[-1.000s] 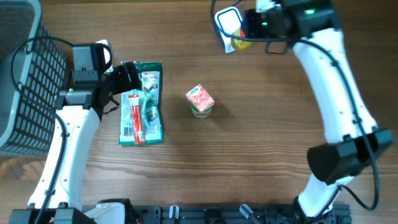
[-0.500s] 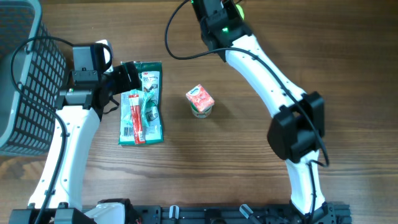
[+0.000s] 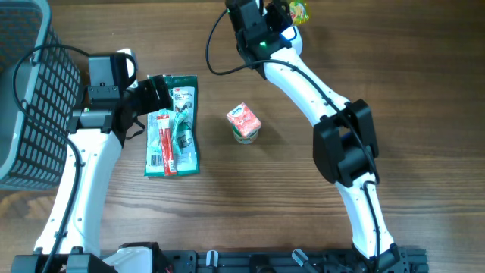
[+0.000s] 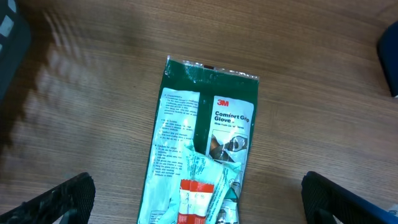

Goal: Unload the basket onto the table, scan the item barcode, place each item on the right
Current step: 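Hold the Vim bottle in front of the scanner window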

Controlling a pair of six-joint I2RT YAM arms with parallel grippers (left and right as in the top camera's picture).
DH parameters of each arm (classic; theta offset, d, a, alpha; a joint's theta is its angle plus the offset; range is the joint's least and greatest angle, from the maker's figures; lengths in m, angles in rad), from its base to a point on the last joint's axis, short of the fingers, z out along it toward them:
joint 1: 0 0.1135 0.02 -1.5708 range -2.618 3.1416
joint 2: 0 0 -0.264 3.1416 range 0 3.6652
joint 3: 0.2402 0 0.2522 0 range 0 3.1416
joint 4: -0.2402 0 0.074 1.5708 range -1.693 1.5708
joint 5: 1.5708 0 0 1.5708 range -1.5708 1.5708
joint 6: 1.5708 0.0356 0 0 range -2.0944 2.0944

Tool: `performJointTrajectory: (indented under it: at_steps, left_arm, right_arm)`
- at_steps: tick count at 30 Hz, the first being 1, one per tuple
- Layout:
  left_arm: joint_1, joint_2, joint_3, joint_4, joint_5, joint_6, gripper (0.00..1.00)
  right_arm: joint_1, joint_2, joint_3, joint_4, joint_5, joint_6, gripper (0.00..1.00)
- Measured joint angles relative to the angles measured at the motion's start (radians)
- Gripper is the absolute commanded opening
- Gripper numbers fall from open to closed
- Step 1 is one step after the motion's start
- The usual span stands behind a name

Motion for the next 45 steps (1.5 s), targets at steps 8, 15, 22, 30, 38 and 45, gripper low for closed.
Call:
performJointTrajectory:
  at_steps: [8, 15, 22, 30, 38, 45]
  left_arm:
    - [0.000, 0.000, 0.000, 0.000, 0.000, 0.000, 1.00]
    - [0.000, 0.000, 0.000, 0.000, 0.000, 0.000, 1.00]
    - [0.000, 0.000, 0.000, 0.000, 0.000, 0.000, 1.00]
    - [0.000, 0.000, 0.000, 0.000, 0.000, 0.000, 1.00]
    - [0.000, 0.000, 0.000, 0.000, 0.000, 0.000, 1.00]
    - [0.000, 0.000, 0.000, 0.000, 0.000, 0.000, 1.00]
  right_arm:
    - [0.000, 0.045, 0.000, 0.019, 0.018, -0.035, 0.05]
    - [0.000, 0.045, 0.000, 0.014, 0.016, -0.018, 0.06]
    - [-0.001, 0.045, 0.000, -0.052, 0.002, 0.093, 0.04]
    - [-0.003, 0.043, 0.000, -0.058, 0.026, 0.169, 0.04]
    - [-0.016, -0.142, -0.006, -0.340, 0.006, 0.291, 0.04]
    - [-0.218, -0.404, 0.011, -0.842, -0.261, 0.571, 0.04]
